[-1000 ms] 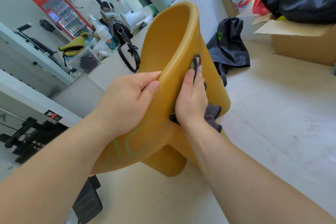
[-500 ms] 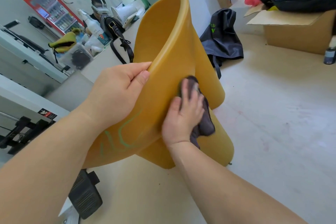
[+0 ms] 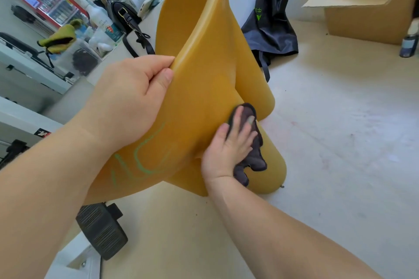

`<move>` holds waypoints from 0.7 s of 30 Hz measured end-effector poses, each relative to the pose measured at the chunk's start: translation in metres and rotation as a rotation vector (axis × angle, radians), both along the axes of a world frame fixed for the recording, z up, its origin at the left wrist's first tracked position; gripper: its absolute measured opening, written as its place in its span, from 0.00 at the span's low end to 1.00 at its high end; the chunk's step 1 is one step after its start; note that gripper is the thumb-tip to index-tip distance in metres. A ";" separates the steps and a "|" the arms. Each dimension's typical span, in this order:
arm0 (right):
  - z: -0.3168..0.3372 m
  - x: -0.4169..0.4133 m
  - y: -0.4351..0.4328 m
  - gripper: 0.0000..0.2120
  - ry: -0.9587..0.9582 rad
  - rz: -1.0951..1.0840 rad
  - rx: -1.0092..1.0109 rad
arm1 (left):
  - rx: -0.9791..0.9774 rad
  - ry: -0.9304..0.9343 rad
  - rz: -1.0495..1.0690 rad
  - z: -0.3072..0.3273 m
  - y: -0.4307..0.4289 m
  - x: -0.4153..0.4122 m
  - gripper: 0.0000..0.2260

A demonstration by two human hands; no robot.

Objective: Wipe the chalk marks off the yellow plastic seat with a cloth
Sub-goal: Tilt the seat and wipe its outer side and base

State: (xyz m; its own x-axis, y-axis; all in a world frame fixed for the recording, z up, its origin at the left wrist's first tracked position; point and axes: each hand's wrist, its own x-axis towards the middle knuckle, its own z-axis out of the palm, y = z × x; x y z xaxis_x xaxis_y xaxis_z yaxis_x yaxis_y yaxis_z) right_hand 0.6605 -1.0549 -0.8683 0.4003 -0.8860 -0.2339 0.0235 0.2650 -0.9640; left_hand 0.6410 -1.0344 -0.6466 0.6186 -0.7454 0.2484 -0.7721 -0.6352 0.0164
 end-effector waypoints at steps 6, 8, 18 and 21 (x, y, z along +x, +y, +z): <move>0.002 -0.002 -0.004 0.25 -0.115 -0.141 -0.159 | 0.086 -0.140 -0.008 0.000 -0.044 -0.003 0.14; -0.029 -0.002 -0.021 0.26 -0.081 -0.116 -0.197 | 0.077 -0.130 0.011 0.001 -0.060 -0.003 0.14; -0.057 -0.018 -0.057 0.29 0.031 0.110 0.058 | 0.032 0.163 0.058 0.010 -0.024 -0.013 0.18; -0.019 -0.021 -0.038 0.27 -0.073 0.107 -0.077 | 0.073 0.156 0.066 0.011 0.019 -0.022 0.27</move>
State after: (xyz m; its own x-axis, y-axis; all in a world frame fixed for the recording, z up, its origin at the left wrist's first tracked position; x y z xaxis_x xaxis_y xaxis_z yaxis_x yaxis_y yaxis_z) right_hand 0.6395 -1.0926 -0.8870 0.5068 -0.8516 -0.1337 0.0701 0.1953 -0.9782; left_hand 0.6191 -1.0149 -0.6360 0.6933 -0.7147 0.0922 -0.7207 -0.6882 0.0842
